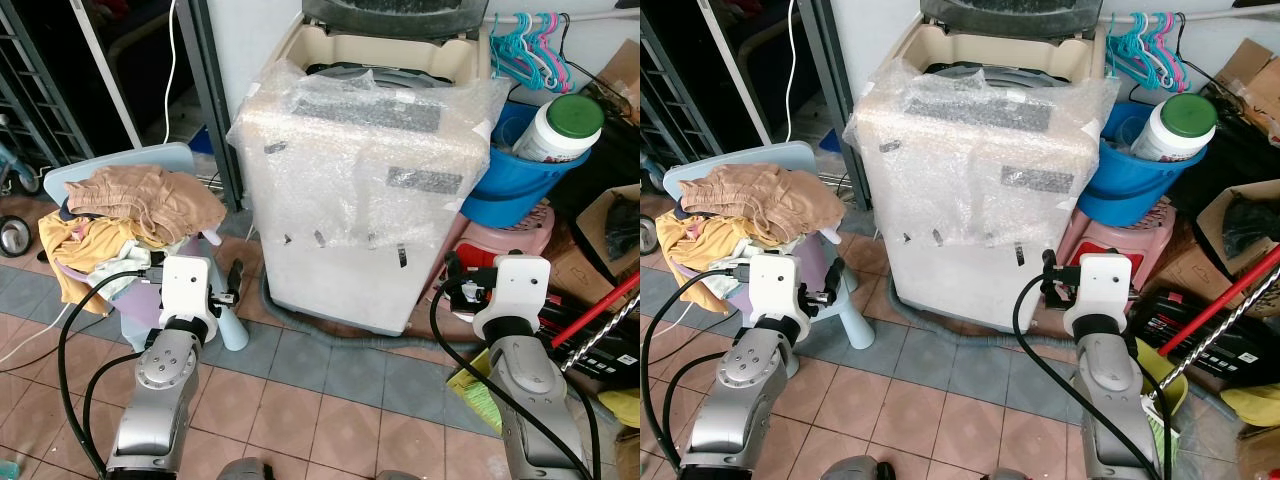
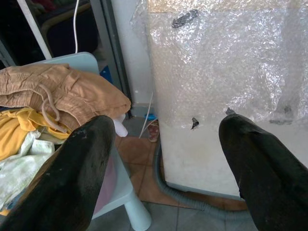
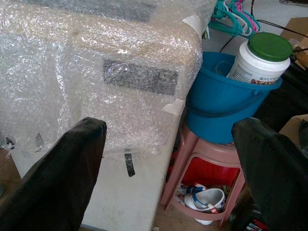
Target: Clothes washing
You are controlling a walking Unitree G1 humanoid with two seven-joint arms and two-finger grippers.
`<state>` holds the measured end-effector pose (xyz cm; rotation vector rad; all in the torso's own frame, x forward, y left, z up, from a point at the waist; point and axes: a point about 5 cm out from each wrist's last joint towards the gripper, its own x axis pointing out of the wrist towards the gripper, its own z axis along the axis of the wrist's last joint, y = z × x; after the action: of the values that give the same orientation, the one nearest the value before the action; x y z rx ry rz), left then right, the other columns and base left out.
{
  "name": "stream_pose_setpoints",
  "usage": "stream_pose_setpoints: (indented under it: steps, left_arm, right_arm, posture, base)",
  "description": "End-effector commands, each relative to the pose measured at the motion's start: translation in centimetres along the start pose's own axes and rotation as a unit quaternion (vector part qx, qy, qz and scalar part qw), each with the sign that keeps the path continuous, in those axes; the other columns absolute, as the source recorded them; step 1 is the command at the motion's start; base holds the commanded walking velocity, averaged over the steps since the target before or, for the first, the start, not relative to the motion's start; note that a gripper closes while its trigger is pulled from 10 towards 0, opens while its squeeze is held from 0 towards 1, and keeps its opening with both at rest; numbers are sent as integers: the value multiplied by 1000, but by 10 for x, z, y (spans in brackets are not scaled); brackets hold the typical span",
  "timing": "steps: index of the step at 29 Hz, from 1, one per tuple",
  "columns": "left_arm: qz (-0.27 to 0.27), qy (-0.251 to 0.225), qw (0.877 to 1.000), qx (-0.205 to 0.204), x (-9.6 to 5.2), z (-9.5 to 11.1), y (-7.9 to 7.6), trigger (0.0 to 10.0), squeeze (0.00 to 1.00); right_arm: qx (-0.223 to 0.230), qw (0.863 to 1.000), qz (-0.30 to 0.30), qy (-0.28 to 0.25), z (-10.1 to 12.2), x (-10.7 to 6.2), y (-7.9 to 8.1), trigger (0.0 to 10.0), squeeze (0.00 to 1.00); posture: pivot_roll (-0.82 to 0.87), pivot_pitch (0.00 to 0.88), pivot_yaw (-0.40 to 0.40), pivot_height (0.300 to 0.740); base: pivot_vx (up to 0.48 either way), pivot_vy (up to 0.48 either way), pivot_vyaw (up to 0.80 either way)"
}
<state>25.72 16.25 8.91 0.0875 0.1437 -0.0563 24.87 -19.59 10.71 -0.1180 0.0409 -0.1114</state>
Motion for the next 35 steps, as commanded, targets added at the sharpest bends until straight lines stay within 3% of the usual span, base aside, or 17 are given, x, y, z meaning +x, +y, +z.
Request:
stream_pose_setpoints:
  steps: [1, 5, 34, 35]
  left_arm:
    - [-31, -83, 996, 17, 5, 38, -8, 10000, 0]
    - [-9, -94, 996, -5, 10, 42, -2, 10000, 0]
    - [-3, -87, 996, -7, 10, 38, -1, 10000, 0]
    - [23, -79, 997, 7, 4, 34, 3, 10000, 0]
  right_arm:
    - [64, 996, 61, 17, 8, 22, 35, 10000, 0]
    - [37, 996, 78, 1, 18, 21, 35, 10000, 0]
    - [43, 996, 80, 1, 18, 20, 37, 10000, 0]
    - [58, 995, 70, -29, 31, 26, 35, 10000, 0]
  posture:
    - [-14, 0, 15, 740]
    - [-34, 0, -16, 740]
    - [-37, 0, -16, 740]
    - [-55, 0, 26, 740]
  base:
    - [0, 0, 0]
    - [0, 0, 0]
    - [0, 0, 0]
    - [0, 0, 0]
